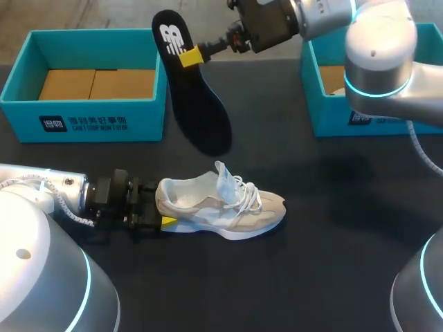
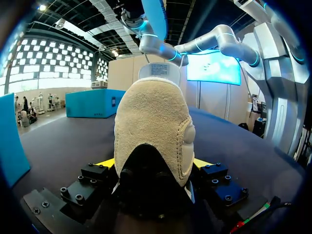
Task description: Take the shoe out of the shoebox, open the shoe tongue, remove and reinsert the insole, then place the shoe into the shoebox
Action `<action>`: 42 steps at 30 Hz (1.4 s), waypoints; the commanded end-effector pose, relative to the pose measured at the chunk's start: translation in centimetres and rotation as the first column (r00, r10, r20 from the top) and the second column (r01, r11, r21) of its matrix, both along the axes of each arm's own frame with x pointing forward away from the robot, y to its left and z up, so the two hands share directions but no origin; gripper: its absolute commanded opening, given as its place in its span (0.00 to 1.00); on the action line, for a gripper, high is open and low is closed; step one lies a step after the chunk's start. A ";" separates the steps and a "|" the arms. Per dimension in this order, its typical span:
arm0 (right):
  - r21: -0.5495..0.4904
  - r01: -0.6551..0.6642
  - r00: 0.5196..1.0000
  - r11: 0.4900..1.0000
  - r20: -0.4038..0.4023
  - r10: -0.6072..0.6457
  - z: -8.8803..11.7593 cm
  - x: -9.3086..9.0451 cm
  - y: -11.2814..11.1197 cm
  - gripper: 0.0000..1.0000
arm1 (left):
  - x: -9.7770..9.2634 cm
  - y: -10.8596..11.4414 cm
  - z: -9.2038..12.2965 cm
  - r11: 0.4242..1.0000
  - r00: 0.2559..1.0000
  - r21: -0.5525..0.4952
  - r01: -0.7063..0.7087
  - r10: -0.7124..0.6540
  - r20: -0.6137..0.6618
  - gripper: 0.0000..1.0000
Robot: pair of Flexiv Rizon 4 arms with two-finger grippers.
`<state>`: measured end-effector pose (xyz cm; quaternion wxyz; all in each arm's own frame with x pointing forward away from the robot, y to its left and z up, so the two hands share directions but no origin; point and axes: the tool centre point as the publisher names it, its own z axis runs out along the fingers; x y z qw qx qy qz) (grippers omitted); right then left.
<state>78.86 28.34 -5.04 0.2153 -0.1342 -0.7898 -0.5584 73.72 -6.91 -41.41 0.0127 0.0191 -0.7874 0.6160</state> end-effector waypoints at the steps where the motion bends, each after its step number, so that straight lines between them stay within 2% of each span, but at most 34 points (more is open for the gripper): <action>1: -0.029 0.031 1.000 0.999 0.000 -0.031 1.2 -1.4 -1.8 0.00 | 0.0 -0.1 -0.2 1.000 1.000 0.003 -0.002 0.002 0.000 0.00; 8: -0.039 0.085 0.995 0.996 -0.044 -0.087 2.9 -3.4 -3.9 0.00 | 0.0 -0.1 -0.2 1.000 1.000 0.003 -0.002 0.002 0.000 0.00; 19: -0.069 0.140 0.985 0.988 -0.095 -0.146 5.2 -6.6 -5.5 0.00 | 0.0 -0.1 -0.2 1.000 1.000 0.003 -0.002 0.002 0.000 0.00; 28: -0.084 0.202 0.972 0.976 -0.104 -0.210 6.0 -8.8 -6.8 0.00 | 0.0 -0.1 -0.2 1.000 1.000 0.003 -0.002 0.002 0.000 0.00; 33: -0.097 0.207 0.974 0.973 -0.070 -0.215 6.4 -9.1 -7.1 0.00 | 0.0 -0.1 -0.2 1.000 1.000 0.003 -0.002 0.002 0.000 0.00; 42: -0.097 0.207 0.974 0.973 -0.070 -0.215 6.4 -9.1 -7.1 0.00 | 0.0 -0.1 -0.2 1.000 1.000 0.003 -0.002 0.002 0.000 0.00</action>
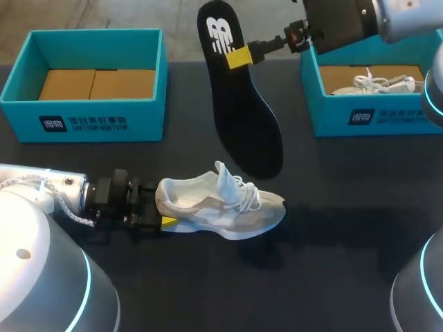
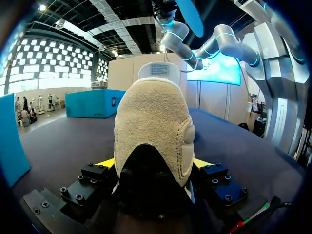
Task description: Take the shoe out of the shoebox, open the shoe tongue, remove and reinsert the insole, then place the shoe into the shoebox
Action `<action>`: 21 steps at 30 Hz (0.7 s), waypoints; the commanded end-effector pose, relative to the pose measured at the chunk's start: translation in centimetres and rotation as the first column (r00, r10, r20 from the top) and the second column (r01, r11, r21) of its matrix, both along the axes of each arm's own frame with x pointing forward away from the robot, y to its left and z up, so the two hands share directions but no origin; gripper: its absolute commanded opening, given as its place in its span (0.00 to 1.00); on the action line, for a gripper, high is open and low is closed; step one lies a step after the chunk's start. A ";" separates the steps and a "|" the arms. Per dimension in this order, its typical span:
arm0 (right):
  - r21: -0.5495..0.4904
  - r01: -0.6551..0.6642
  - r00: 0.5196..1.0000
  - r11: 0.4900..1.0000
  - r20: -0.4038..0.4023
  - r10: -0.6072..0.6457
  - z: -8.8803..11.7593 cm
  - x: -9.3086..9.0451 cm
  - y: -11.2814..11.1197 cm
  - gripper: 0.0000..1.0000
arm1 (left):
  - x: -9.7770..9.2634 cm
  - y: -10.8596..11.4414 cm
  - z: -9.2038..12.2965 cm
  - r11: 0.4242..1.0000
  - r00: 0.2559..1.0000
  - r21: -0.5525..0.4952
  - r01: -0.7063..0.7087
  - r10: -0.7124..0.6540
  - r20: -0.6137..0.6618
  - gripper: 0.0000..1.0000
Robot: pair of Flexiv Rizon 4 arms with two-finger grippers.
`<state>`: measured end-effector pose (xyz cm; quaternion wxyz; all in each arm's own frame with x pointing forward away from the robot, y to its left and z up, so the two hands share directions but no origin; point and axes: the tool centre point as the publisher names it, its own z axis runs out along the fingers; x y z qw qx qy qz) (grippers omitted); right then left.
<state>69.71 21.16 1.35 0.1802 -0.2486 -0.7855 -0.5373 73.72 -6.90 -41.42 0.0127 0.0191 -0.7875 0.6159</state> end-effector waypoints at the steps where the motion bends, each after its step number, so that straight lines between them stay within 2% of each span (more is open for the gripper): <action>1: -0.002 0.001 1.000 1.000 0.000 -0.001 0.0 0.1 0.1 0.00 | 0.0 -0.1 -0.2 1.000 1.000 0.003 -0.001 0.001 0.000 0.00; 8: -0.002 0.001 1.000 1.000 0.000 -0.001 0.0 0.1 0.1 0.00 | 0.0 -0.1 -0.2 1.000 1.000 0.003 -0.001 0.001 0.000 0.00; 14: -0.031 0.046 0.993 0.998 -0.104 -0.049 0.9 -0.8 -2.0 0.00 | 0.0 -0.1 -0.2 1.000 1.000 0.003 -0.001 0.001 0.000 0.00; 21: -0.017 0.079 0.984 0.997 -0.156 -0.081 2.1 -2.1 -4.1 0.00 | 0.0 -0.1 -0.2 1.000 1.000 0.003 -0.001 0.001 0.000 0.00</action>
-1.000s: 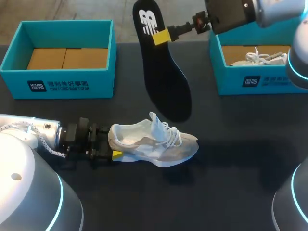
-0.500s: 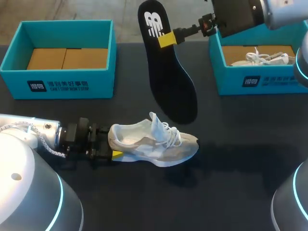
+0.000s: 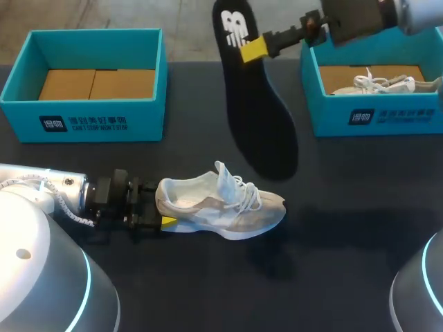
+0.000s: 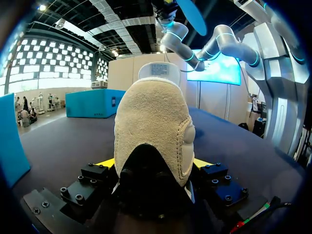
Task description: Take the shoe out of the shoebox, open the shoe tongue, remove and reinsert the insole, then place the shoe into the shoebox
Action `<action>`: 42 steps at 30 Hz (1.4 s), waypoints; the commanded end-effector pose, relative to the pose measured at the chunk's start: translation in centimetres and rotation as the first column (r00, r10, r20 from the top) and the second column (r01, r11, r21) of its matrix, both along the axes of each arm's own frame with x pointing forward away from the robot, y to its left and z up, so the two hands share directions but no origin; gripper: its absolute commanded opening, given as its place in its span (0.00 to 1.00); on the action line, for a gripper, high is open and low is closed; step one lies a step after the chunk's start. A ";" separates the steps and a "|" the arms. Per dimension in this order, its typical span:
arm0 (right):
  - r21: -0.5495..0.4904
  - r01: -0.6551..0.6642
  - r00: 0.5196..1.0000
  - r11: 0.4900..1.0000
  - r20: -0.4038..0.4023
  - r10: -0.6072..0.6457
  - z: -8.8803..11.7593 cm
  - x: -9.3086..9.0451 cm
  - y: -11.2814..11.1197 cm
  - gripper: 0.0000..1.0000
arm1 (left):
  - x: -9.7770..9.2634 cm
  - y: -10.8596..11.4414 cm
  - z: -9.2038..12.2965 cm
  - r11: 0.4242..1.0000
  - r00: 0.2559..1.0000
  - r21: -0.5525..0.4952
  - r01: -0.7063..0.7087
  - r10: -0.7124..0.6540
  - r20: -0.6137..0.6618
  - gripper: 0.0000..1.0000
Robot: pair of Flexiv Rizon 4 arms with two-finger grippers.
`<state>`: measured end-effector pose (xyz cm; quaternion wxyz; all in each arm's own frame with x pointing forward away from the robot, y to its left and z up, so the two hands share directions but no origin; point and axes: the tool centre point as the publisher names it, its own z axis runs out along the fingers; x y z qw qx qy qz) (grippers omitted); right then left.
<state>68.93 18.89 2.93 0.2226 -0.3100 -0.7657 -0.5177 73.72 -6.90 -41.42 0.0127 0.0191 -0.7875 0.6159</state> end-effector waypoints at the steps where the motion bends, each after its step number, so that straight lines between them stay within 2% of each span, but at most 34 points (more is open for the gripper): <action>1: 0.000 0.029 1.000 1.000 -0.007 -0.029 0.8 -1.5 -2.1 0.00 | 0.0 -0.1 -0.2 1.000 1.000 0.003 -0.001 0.001 0.000 0.00; 6: -0.012 0.042 0.999 0.999 -0.008 -0.042 1.8 -2.5 -3.1 0.00 | 0.0 -0.1 -0.2 1.000 1.000 0.003 -0.001 0.001 0.000 0.00; 14: 0.000 0.048 0.998 0.999 -0.036 -0.048 2.1 -4.3 -3.8 0.00 | 0.0 -0.1 -0.2 1.000 1.000 0.003 -0.001 0.001 0.000 0.00; 18: 0.000 0.048 0.998 0.999 -0.036 -0.048 2.1 -4.3 -3.8 0.00 | 0.0 -0.1 -0.2 1.000 1.000 0.003 -0.001 0.001 0.000 0.00; 19: 0.027 0.060 0.998 0.998 -0.021 -0.060 2.4 -5.7 -4.0 0.00 | 0.0 -0.1 -0.2 1.000 1.000 0.003 -0.001 0.001 0.000 0.00; 27: 0.083 0.098 0.995 0.992 0.003 -0.099 2.3 -7.0 -3.4 0.00 | 0.0 -0.1 -0.2 1.000 1.000 0.003 -0.001 0.001 0.000 0.00; 42: 0.110 0.082 0.997 0.991 -0.009 -0.081 1.4 -7.4 -3.0 0.00 | 0.0 -0.1 -0.2 1.000 1.000 0.003 -0.001 0.001 0.000 0.00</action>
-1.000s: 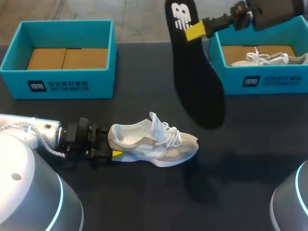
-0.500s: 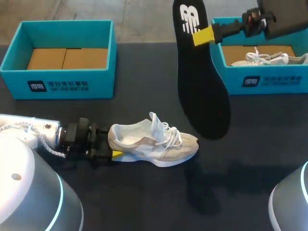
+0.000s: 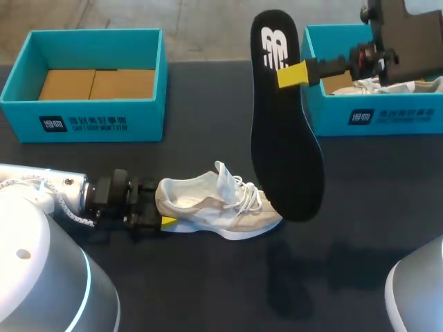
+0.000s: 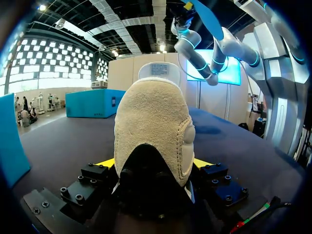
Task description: Take the shoe out of the shoebox, open the shoe tongue, remove and reinsert the insole, then place the shoe into the shoebox
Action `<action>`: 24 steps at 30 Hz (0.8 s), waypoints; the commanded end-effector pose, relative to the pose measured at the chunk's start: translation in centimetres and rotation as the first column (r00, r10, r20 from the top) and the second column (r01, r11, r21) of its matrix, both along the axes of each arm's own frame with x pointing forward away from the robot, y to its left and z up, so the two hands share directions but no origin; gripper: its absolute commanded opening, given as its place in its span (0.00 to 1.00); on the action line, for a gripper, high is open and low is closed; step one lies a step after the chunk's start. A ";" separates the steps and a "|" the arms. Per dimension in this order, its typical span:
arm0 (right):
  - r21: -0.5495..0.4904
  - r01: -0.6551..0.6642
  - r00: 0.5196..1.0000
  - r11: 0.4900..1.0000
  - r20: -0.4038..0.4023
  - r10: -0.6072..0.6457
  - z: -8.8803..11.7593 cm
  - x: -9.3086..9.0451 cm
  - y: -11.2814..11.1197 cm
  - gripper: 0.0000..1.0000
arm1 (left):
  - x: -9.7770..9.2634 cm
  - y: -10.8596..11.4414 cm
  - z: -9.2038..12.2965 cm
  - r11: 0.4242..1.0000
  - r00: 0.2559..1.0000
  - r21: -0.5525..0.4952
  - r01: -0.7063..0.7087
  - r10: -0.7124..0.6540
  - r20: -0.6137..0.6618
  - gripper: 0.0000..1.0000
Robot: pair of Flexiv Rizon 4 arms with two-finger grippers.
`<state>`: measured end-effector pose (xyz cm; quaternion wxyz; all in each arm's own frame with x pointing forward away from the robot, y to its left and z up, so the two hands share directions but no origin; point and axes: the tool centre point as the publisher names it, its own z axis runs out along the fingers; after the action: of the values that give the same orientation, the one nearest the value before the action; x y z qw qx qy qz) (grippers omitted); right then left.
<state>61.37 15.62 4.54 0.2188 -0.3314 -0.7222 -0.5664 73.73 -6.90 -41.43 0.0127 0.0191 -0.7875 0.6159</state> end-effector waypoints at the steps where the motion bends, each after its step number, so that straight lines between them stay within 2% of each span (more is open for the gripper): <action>1: 0.003 -0.005 1.000 1.000 0.002 0.005 -0.1 0.2 0.2 0.00 | 0.0 -0.1 -0.1 1.000 1.000 0.003 -0.001 0.001 0.000 0.00; 24: 0.001 -0.033 0.999 0.999 0.011 0.033 0.4 0.4 0.9 0.00 | 0.0 -0.1 -0.1 1.000 1.000 0.003 -0.001 0.001 0.000 0.00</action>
<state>61.25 16.02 4.78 0.2228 -0.3171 -0.7264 -0.5676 73.73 -6.90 -41.43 0.0127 0.0191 -0.7875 0.6159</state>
